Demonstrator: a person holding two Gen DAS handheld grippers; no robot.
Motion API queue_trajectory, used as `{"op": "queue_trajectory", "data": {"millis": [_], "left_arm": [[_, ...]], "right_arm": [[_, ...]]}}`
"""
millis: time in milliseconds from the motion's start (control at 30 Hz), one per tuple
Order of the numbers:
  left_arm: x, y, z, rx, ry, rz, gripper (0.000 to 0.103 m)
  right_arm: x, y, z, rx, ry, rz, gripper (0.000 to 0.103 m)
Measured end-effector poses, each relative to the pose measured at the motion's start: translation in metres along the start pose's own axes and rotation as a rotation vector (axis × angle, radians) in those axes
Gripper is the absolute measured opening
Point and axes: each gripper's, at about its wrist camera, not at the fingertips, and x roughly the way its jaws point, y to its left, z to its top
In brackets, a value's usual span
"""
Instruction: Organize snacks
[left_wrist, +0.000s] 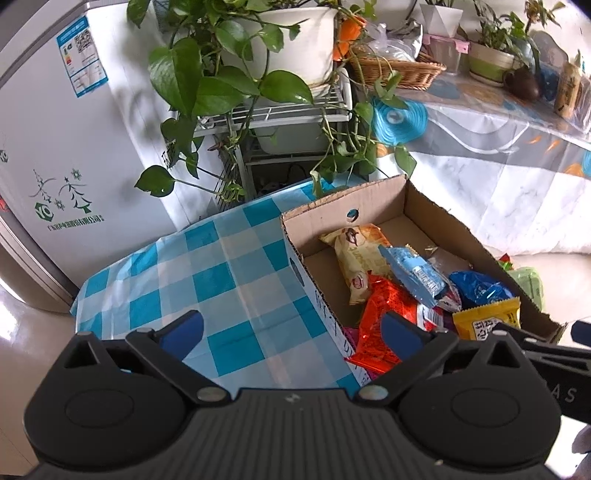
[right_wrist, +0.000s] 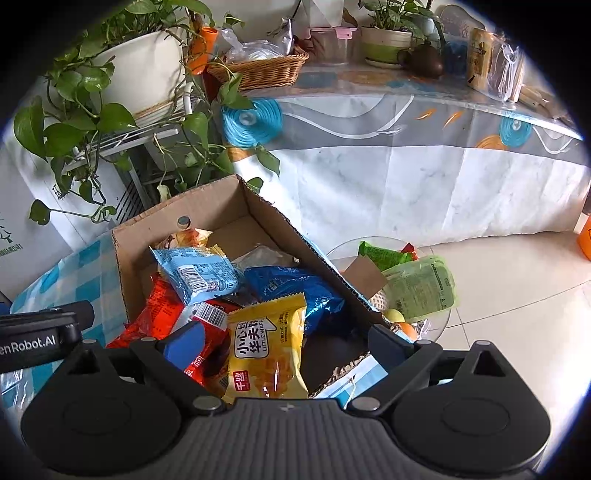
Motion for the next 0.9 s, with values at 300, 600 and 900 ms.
{"op": "queue_trajectory", "data": {"millis": [300,600,900], "left_arm": [[-0.0030,-0.0033,-0.0004,0.016,-0.012,0.026,0.102],[-0.0071,-0.0055,-0.0004,0.039,-0.031,0.047,0.102],[-0.0075,-0.0047,-0.0004,0.040,-0.028,0.052,0.101]], "right_arm": [[-0.0009,0.0014,0.0000,-0.004,-0.005,-0.007,0.099],[-0.0018,0.0011,0.0001,-0.004,-0.013,-0.004,0.099],[-0.0019,0.0023,0.0004,-0.009,-0.012,-0.008,0.099]]}}
